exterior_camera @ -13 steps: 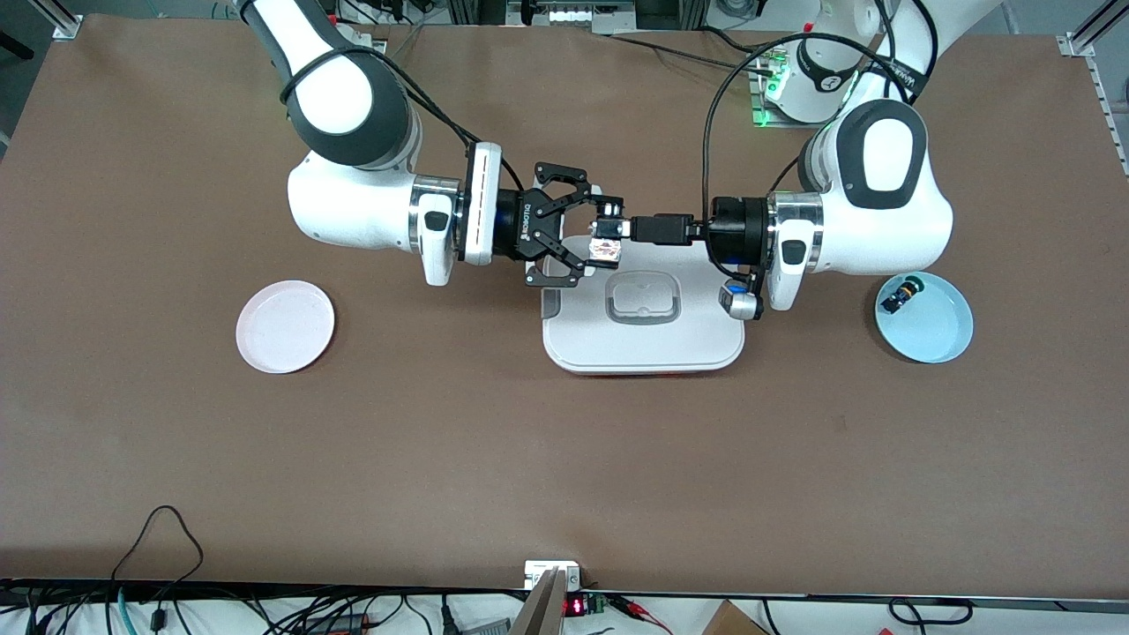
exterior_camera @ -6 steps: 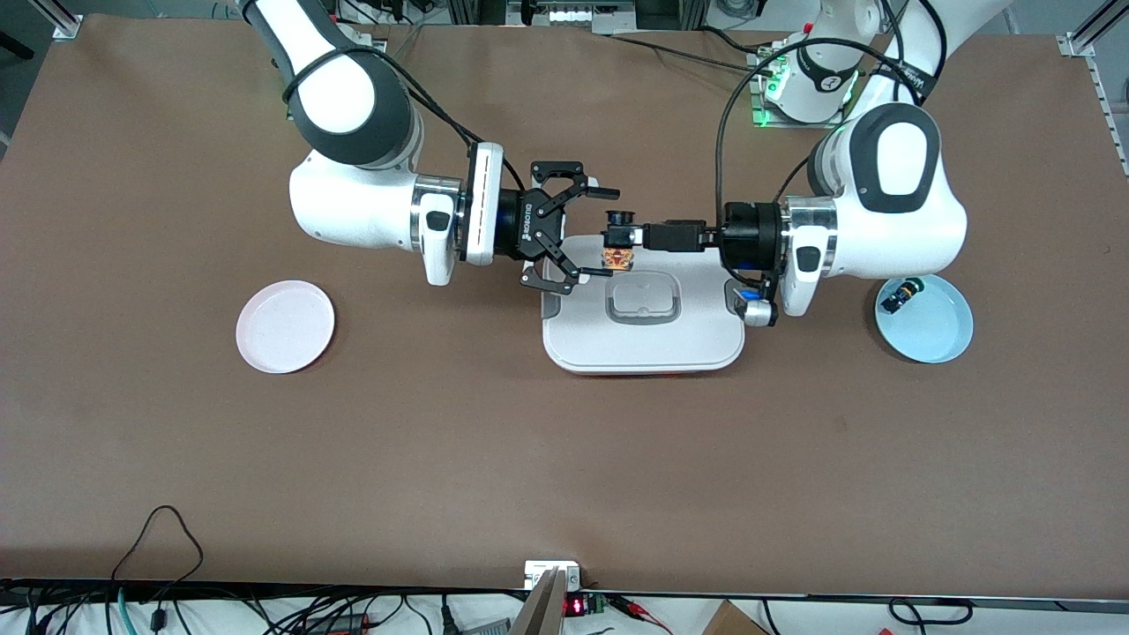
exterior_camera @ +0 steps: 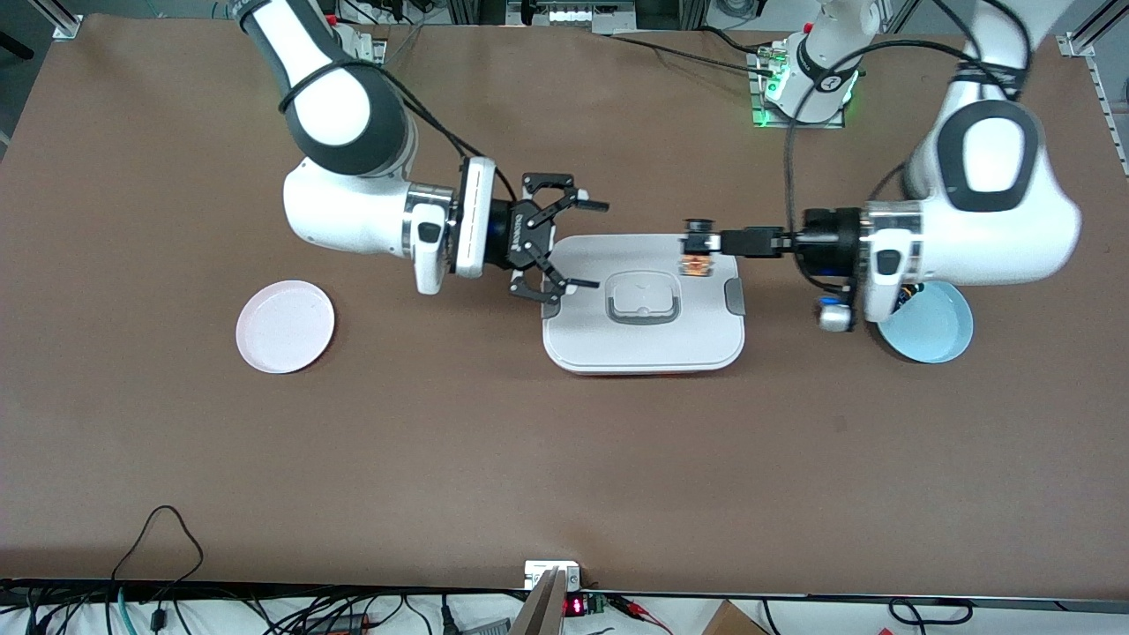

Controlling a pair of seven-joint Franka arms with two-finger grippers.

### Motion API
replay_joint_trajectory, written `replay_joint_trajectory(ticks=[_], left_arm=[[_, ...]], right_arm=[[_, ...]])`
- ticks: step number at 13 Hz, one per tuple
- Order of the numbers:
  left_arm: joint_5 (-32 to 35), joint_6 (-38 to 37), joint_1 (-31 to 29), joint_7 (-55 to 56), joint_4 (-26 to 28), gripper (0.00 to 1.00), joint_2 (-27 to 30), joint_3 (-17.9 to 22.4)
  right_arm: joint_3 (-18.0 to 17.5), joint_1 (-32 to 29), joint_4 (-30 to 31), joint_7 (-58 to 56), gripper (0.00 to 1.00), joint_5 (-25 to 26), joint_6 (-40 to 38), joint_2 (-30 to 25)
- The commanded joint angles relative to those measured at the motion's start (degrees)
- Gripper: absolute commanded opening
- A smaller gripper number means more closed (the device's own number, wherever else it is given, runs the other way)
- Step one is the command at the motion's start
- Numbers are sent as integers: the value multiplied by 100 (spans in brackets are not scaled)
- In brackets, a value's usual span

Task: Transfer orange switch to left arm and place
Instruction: 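Carry the switch to the blue plate while the right gripper withdraws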

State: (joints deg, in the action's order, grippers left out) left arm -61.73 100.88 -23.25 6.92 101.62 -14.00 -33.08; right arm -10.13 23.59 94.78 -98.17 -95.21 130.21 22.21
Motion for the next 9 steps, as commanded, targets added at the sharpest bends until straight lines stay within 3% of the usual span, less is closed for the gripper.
replay_joint_trajectory(ticks=[1,5,7,9], left_arm=[[1271,-629,-634,30,16,0,178,-41],[3908,-816,-1101,-637,-55,0,144,-23],[5323,-729,-1303,-1119,-55,0,-5,-23],[6090,-553,-1576,-1254,-20,0,-198,-14]], right_arm=[[-42,-477,855,105,100,142,-31,-532],[-33,-1197,1744,455,100,439,22,-806],[-33,-1619,1939,1522,100,1184,22,-868],[-33,-1840,1930,3137,100,2246,4,-876]])
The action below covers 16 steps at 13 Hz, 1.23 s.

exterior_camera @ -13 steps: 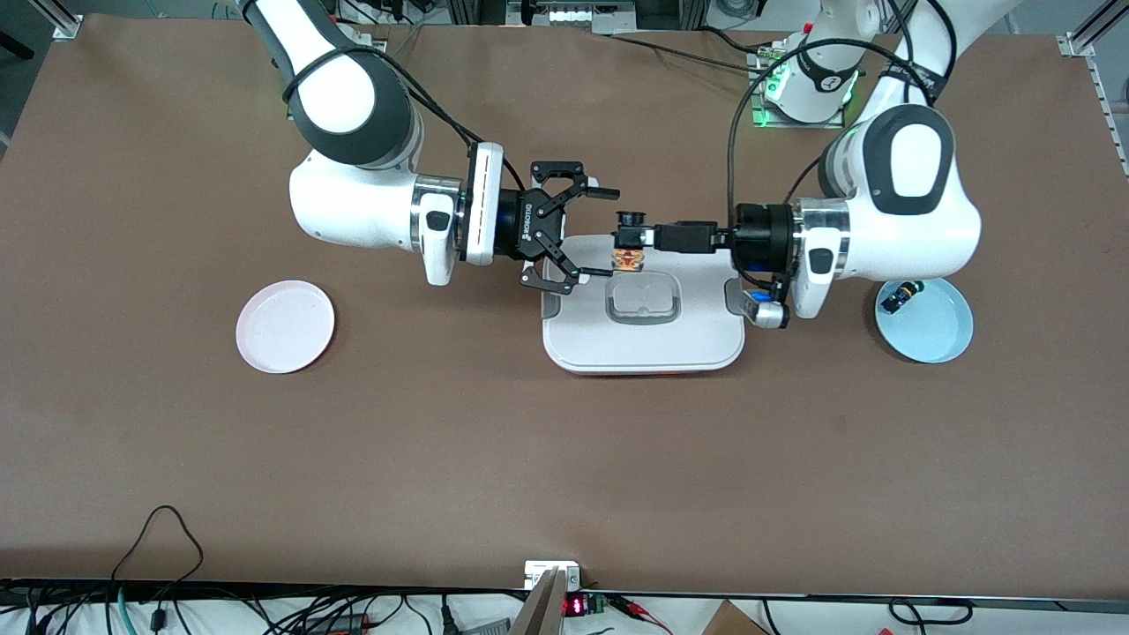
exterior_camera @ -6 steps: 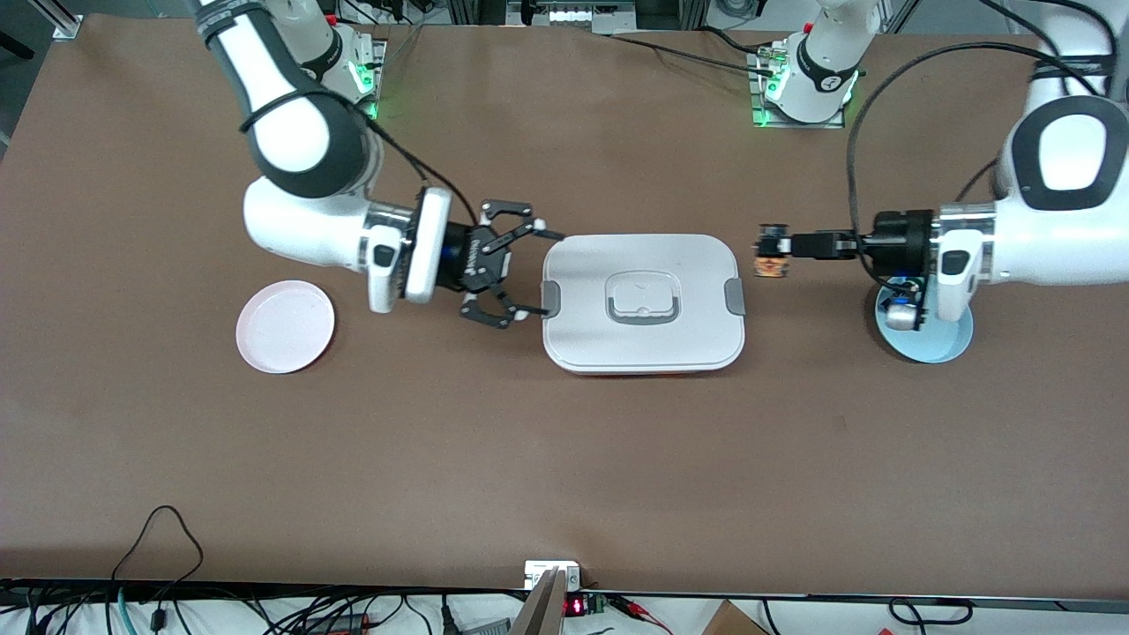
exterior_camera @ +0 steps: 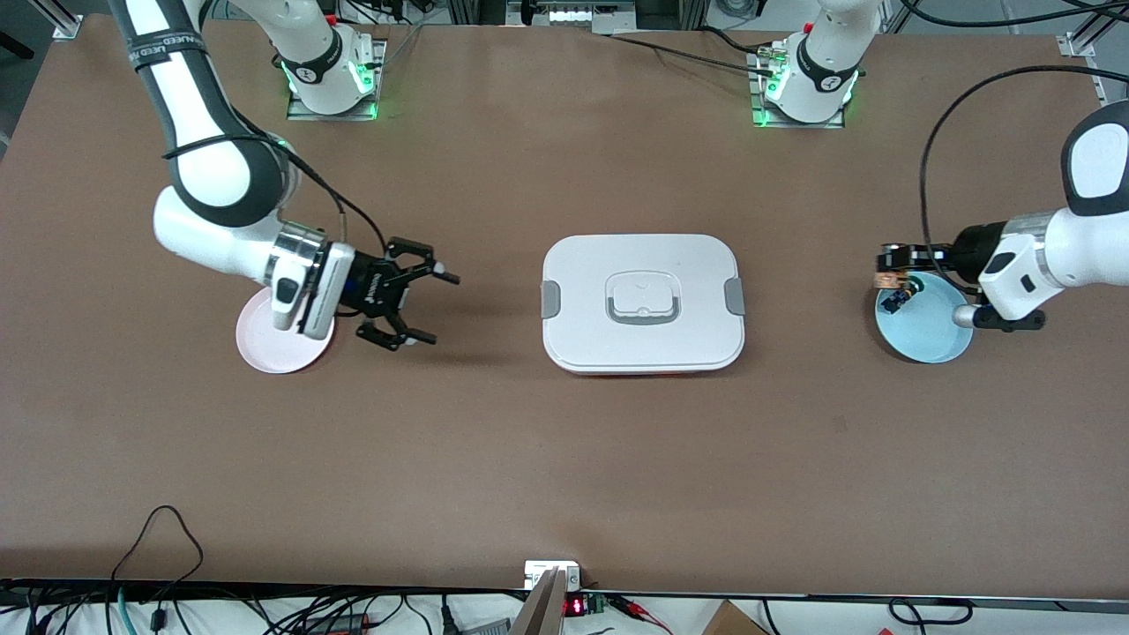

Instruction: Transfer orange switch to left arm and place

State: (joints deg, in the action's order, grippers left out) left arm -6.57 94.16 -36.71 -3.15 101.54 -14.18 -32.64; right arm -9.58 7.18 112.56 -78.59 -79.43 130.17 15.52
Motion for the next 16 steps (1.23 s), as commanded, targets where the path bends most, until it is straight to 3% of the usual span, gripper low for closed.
replay_joint_trajectory(ticks=[1,5,7,8,12,16], left_arm=[[1056,311,-257,-247,33,0,-277,-58],[2412,1373,-669,-247,365,0,-778,-58],[2748,2016,-916,-247,778,0,-919,-58],[2836,2184,-1030,-256,858,0,-1059,-49],[3196,2667,-1303,-247,903,0,-1551,-49],[3364,3020,-1365,-230,947,2,-1807,-32]], right_arm=[[-87,-243,135,2041,100,1187,8,-251],[-70,-305,108,5634,100,3226,-368,-348],[87,-305,21,7141,100,4596,-973,-418],[123,-314,-41,7556,100,5038,-1376,-480],[553,-305,-427,7833,100,6919,-2626,-656],[563,-314,-1445,7815,100,8256,-3716,-867]])
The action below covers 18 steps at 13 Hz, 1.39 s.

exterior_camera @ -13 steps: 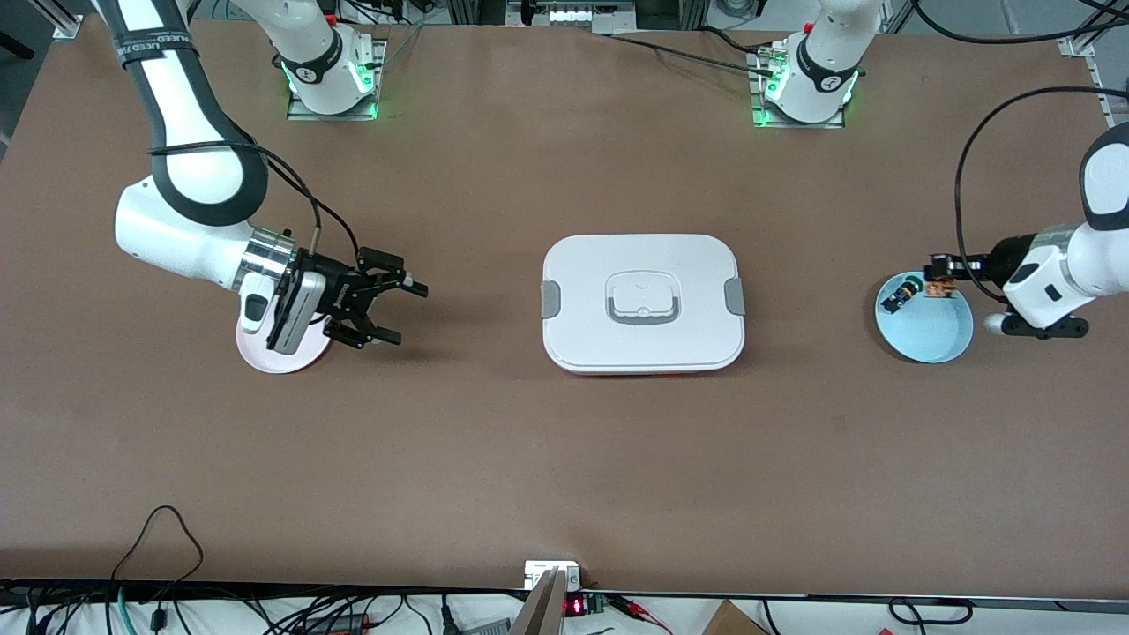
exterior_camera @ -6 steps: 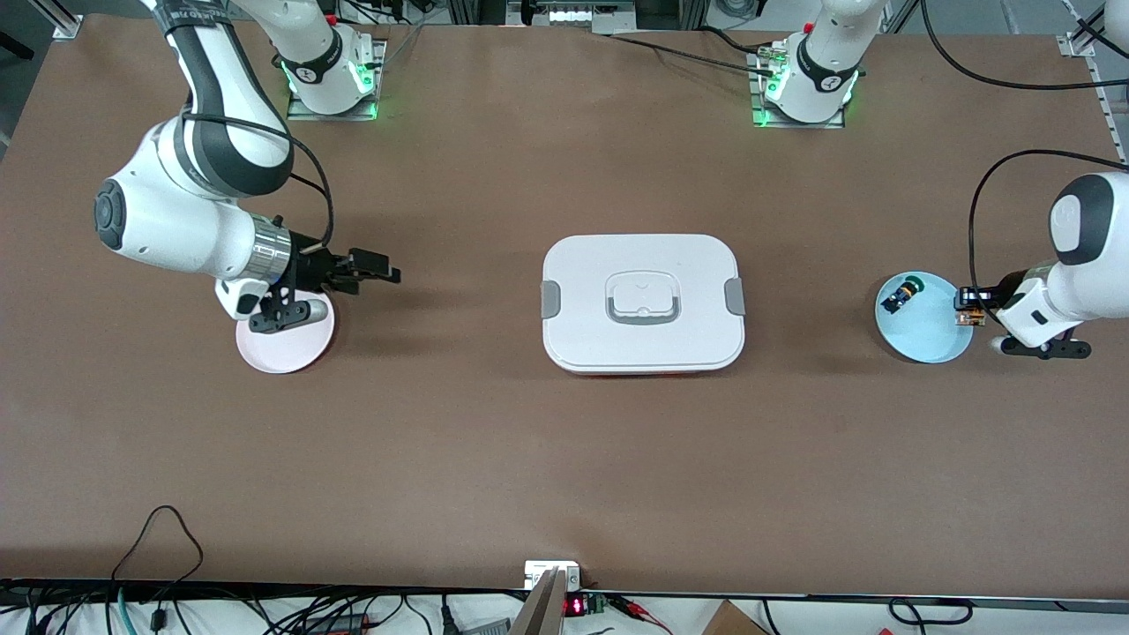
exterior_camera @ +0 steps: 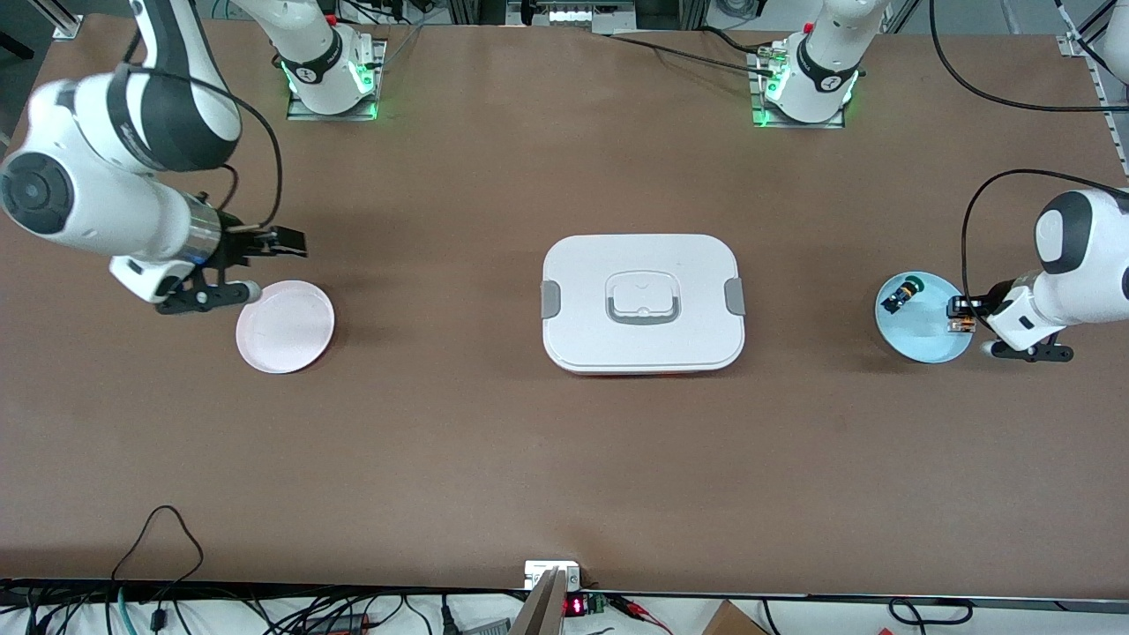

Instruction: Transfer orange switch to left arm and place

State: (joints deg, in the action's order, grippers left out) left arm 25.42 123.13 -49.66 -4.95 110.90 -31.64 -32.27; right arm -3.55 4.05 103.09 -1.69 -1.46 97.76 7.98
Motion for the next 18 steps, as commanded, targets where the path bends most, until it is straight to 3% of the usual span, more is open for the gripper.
replay_joint_trajectory(ticks=[1,4,7,9,11,12,13,14,18], left_arm=[[165,141,-71,-50,11,4,-105,-69],[304,264,-62,-15,11,5,-220,-51],[621,264,-27,20,11,13,-281,-51],[710,264,-35,20,2,16,-352,-60],[710,264,-35,20,2,22,-361,-60],[710,264,-35,20,2,30,-369,-60],[710,264,-44,20,2,54,-387,-69],[710,247,-62,-58,-7,100,-387,-69],[710,194,-62,11,-16,100,-361,-86]], right_arm=[[-32,-18,-805,99,100,759,-608,-113],[388,-185,-1239,134,100,867,-636,-104],[960,-106,-1292,222,100,280,-917,-104],[1084,-158,-1222,91,100,287,-427,-182],[1093,-185,-680,-120,100,296,144,-445],[1093,-176,-259,-138,100,296,477,-699],[1093,-167,-37,-139,100,296,568,-867],[1093,-167,-61,-147,100,296,447,-877],[1084,-167,-298,-139,100,296,-98,-869]])
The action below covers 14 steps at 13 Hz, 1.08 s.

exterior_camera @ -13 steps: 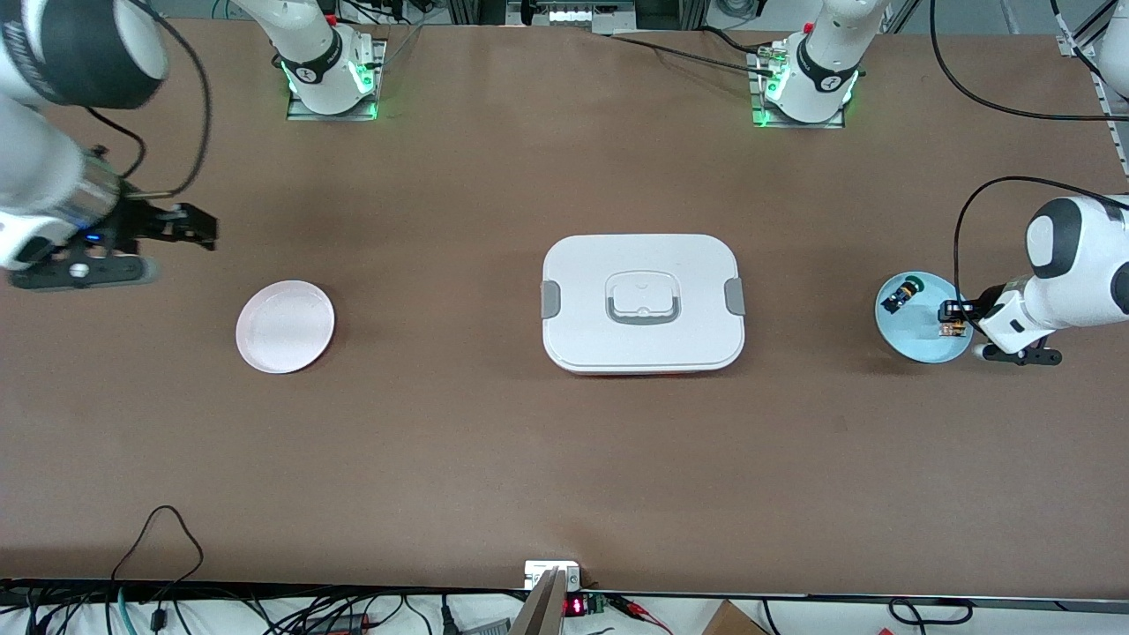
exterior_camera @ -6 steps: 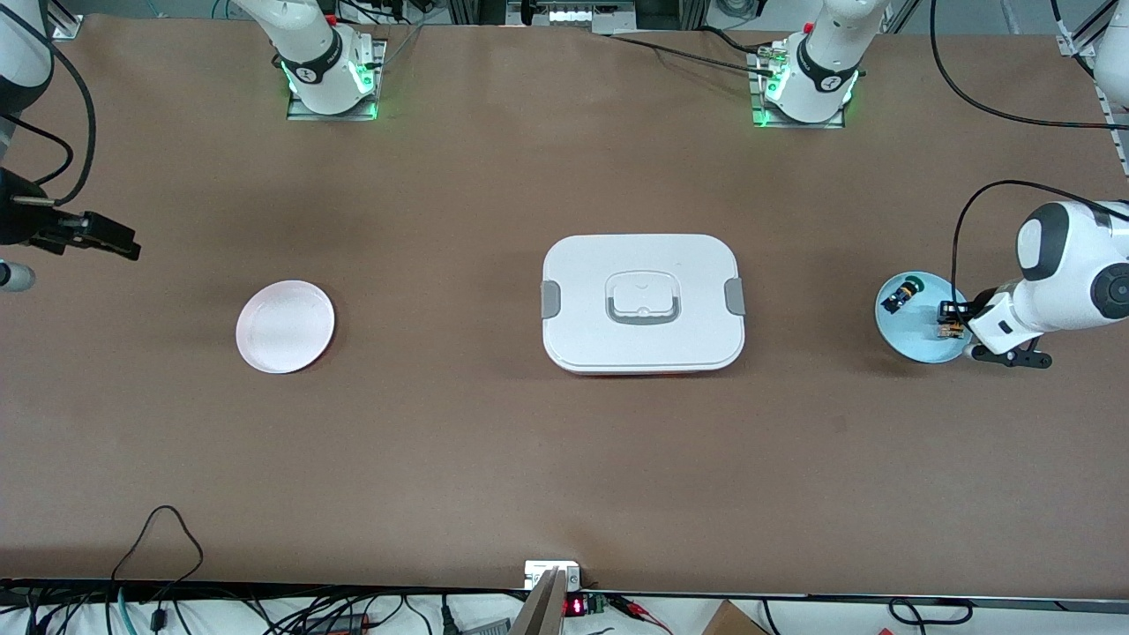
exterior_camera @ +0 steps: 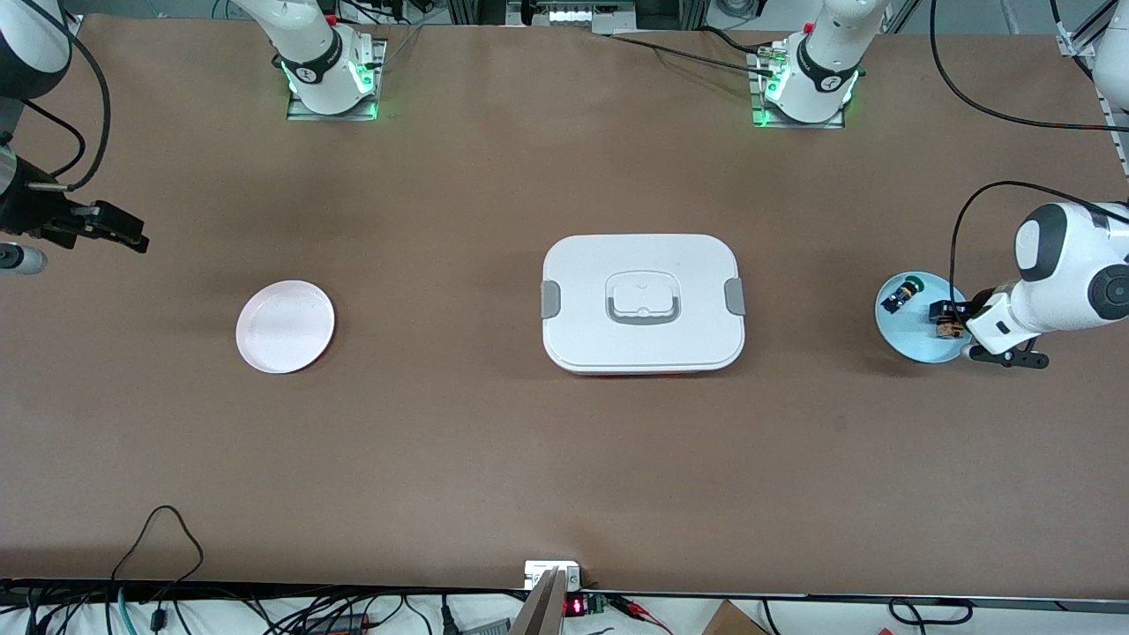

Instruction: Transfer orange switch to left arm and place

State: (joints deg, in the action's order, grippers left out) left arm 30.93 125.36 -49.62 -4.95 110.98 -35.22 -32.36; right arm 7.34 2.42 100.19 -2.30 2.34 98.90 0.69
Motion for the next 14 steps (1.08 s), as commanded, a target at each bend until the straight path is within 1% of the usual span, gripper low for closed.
replay_joint_trajectory(ticks=[1,3,6,7,8,9,10,11,13,14], left_arm=[[159,-30,-66,20,-59,100,50,-95],[159,-239,-39,11,-76,100,295,-165],[36,-477,-196,2,-243,100,752,-656],[-217,-608,-328,2,-400,100,831,-910],[-724,-845,-590,-24,-654,100,876,-1217],[-929,-1178,-828,-41,-952,100,885,-1586],[-957,-1529,-978,-42,-1216,100,885,-1894],[-992,-1968,-1084,-42,-1602,100,885,-2175],[-993,-2794,-1059,-33,-2288,100,876,-2493],[-975,-3111,-1041,-7,-2509,100,876,-2651]], right_arm=[[-4,-4,-60,-25,100,-93,-300,-139],[-4,-4,-87,-7,100,-102,-292,-130],[-31,4,-174,-77,100,-93,-248,-95],[-39,31,-262,19,100,-110,-283,-52],[-40,48,-315,28,100,-119,-292,1],[-40,31,-333,28,100,-128,-301,36],[-31,31,-333,37,100,-128,-301,37],[-31,31,-342,37,100,-128,-258,37],[-39,57,-342,20,100,-67,-248,37],[-40,57,-342,20,100,-67,-275,37]])
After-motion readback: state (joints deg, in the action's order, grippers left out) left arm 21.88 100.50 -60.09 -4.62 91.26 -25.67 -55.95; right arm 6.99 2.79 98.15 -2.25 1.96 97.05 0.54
